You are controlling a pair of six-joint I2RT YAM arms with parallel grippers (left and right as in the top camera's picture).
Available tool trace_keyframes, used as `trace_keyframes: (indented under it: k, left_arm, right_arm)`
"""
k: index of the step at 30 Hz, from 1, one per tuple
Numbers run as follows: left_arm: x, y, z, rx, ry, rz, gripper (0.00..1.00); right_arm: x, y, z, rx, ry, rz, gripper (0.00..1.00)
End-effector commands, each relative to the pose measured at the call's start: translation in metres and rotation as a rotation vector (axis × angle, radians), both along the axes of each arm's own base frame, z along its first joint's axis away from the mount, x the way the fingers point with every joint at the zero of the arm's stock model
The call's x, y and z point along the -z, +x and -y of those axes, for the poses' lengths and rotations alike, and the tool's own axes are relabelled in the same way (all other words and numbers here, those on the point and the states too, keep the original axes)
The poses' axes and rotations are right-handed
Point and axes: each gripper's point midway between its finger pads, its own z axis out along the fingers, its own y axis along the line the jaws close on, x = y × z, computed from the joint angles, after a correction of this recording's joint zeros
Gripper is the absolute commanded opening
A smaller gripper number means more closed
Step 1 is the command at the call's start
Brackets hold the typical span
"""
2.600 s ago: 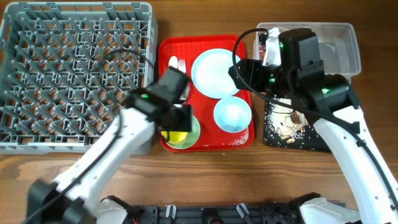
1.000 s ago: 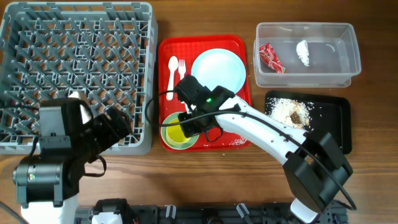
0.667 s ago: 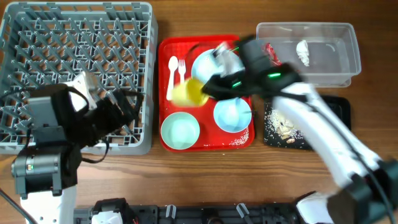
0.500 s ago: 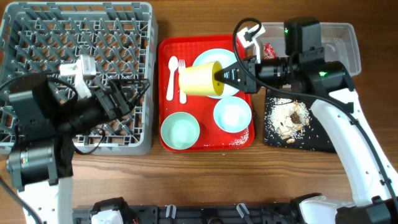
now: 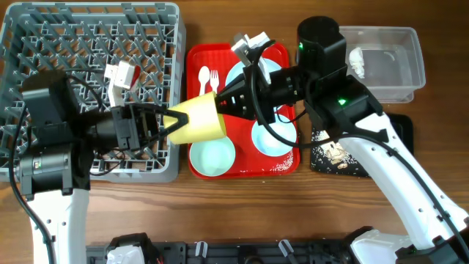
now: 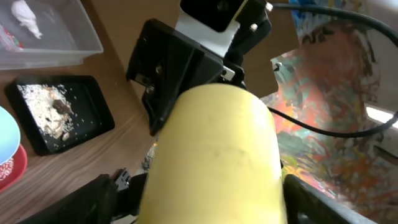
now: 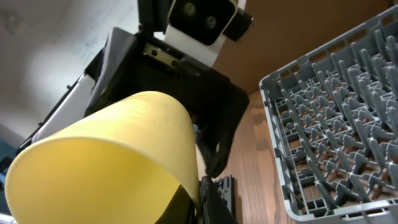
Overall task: Sort waste into correct bins and load items into the dishwasher rack
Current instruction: 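Lift the yellow cup and hand it to the left gripper, then lower the yellow cup into the gray rack and open the left gripper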
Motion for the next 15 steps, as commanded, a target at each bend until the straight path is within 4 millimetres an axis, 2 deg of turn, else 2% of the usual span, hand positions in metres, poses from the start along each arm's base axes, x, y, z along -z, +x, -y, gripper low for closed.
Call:
trace_keyframes:
  k: [1,5,11,12,15]
  left_arm:
    - [-0.007,-0.007,0.003,0.032,-0.013,0.03,0.84]
    - [-0.007,-0.01,0.006,0.051,-0.014,0.028,0.83]
    - [-0.007,-0.01,0.007,0.053,-0.014,0.028,0.71]
    - [-0.007,-0.01,0.007,0.053,-0.014,0.028,0.7]
    - [-0.007,-0.01,0.007,0.053,-0.013,0.033,0.66]
  right_arm:
    - [0.001,0.008,-0.004,0.042,-0.014,-0.008,0.05]
    - [0.005,0.018,-0.005,0.097,-0.03,-0.002,0.04]
    - [0.011,0.014,-0.013,0.081,-0.04,-0.012,0.04]
    - [0.012,0.013,-0.014,0.075,-0.041,-0.014,0.08]
    - [0.012,0.012,-0.014,0.071,-0.041,-0.016,0.4]
